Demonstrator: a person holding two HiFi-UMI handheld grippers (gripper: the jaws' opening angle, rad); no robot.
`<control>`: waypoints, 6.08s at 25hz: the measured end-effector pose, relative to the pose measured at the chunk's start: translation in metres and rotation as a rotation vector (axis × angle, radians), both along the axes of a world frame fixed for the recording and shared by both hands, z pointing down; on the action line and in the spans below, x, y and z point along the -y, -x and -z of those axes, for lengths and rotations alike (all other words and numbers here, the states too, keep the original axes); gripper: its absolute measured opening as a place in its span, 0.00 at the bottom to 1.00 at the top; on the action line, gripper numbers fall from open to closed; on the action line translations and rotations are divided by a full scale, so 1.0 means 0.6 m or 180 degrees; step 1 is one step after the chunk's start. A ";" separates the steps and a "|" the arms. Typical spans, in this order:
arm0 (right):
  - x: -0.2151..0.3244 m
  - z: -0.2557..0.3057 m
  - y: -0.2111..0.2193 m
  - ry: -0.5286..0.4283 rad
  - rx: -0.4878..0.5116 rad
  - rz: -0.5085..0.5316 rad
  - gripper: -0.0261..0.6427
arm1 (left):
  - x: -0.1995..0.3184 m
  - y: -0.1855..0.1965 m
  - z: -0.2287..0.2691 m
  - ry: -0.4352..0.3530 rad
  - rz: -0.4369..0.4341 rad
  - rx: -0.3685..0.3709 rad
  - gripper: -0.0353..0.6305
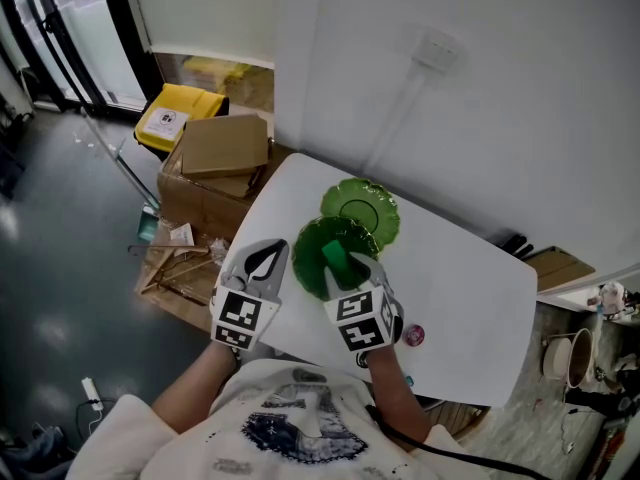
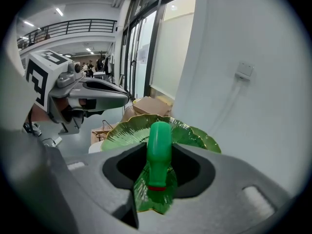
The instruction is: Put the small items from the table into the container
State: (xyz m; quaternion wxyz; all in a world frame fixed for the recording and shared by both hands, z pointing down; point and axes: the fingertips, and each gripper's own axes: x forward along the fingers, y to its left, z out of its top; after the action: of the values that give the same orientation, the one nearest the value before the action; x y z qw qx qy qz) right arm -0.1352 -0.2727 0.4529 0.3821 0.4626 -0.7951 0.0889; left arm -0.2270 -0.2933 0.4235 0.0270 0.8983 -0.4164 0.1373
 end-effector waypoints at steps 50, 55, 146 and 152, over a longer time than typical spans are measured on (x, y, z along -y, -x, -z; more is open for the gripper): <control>-0.148 0.105 -0.185 -0.1077 0.0916 -0.0640 0.27 | -0.147 -0.124 0.048 -0.0182 -0.0105 0.0111 0.03; -0.221 0.109 -0.258 -0.1219 0.0909 -0.0805 0.16 | -0.213 -0.191 0.044 -0.0210 -0.0273 0.0163 0.03; -0.384 -0.115 -0.533 -0.0358 0.0934 -0.1918 0.11 | -0.323 -0.529 -0.147 0.0530 -0.1525 0.0318 0.03; -0.380 -0.157 -0.535 -0.0090 0.1183 -0.1529 0.32 | -0.330 -0.543 -0.168 0.0608 -0.1206 0.0334 0.03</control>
State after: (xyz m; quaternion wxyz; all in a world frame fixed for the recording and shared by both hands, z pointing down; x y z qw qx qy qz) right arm 0.1856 -0.0448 0.5472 0.1916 0.6185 -0.7203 0.2488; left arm 0.0989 -0.0955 0.5242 0.0641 0.9455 -0.2261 0.2254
